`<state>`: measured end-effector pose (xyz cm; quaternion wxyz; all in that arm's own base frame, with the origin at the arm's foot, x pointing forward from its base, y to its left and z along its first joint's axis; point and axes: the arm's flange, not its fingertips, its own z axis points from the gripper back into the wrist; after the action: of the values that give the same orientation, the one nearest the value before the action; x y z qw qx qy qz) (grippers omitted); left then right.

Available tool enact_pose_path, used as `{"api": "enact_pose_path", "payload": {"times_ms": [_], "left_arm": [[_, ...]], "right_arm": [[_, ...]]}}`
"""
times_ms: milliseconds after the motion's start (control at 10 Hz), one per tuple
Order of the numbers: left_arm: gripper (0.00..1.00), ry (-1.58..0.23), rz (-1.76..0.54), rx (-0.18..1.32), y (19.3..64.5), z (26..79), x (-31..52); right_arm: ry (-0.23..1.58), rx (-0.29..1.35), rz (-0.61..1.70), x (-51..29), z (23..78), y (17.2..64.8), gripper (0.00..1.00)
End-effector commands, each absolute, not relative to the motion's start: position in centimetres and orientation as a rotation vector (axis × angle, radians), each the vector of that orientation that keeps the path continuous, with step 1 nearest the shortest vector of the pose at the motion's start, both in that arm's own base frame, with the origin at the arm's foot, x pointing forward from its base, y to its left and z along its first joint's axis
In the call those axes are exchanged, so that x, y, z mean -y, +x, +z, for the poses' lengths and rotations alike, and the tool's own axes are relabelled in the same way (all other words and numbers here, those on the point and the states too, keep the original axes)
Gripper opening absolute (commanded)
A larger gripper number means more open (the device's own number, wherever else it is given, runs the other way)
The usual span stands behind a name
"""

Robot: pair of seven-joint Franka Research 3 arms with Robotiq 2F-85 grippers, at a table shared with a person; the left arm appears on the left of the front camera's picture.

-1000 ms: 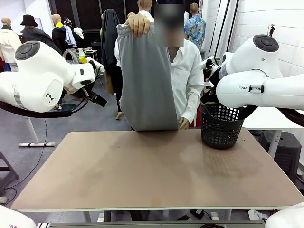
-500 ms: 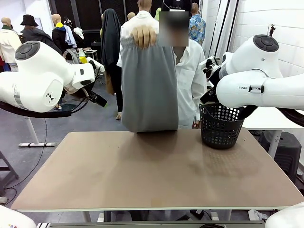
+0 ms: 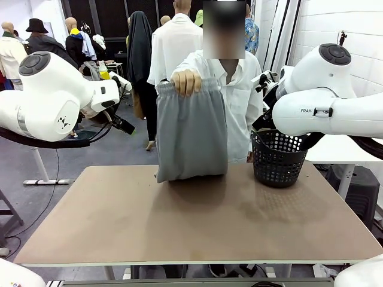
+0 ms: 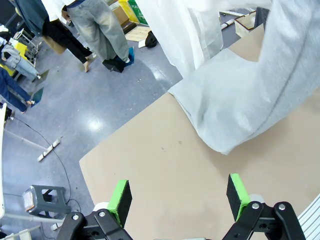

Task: Fold the training pants.
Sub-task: Grab both ends of the Training pants handed by a person.

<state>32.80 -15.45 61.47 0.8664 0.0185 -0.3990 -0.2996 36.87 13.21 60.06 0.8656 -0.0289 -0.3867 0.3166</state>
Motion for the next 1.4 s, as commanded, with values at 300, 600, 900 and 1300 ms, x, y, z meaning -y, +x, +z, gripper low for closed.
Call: {"api": "enact_pose_path", "payload": {"times_ms": [300,600,900,1300], "left_arm": [[1.00,0.045,-0.632,0.836,32.81,61.45,15.39],[1.00,0.045,-0.632,0.836,32.81,61.45,15.39],[1.00,0.045,-0.632,0.836,32.81,61.45,15.39],[1.00,0.045,-0.632,0.836,32.81,61.45,15.39]], "right_arm": [[-0.061,0.812,0.665,-13.24,60.13,36.85,1.00],[-0.061,0.812,0.665,-13.24,60.13,36.85,1.00],[-0.061,0.812,0.665,-13.24,60.13,36.85,1.00],[-0.061,0.812,0.665,-13.24,60.13,36.85,1.00]]}}
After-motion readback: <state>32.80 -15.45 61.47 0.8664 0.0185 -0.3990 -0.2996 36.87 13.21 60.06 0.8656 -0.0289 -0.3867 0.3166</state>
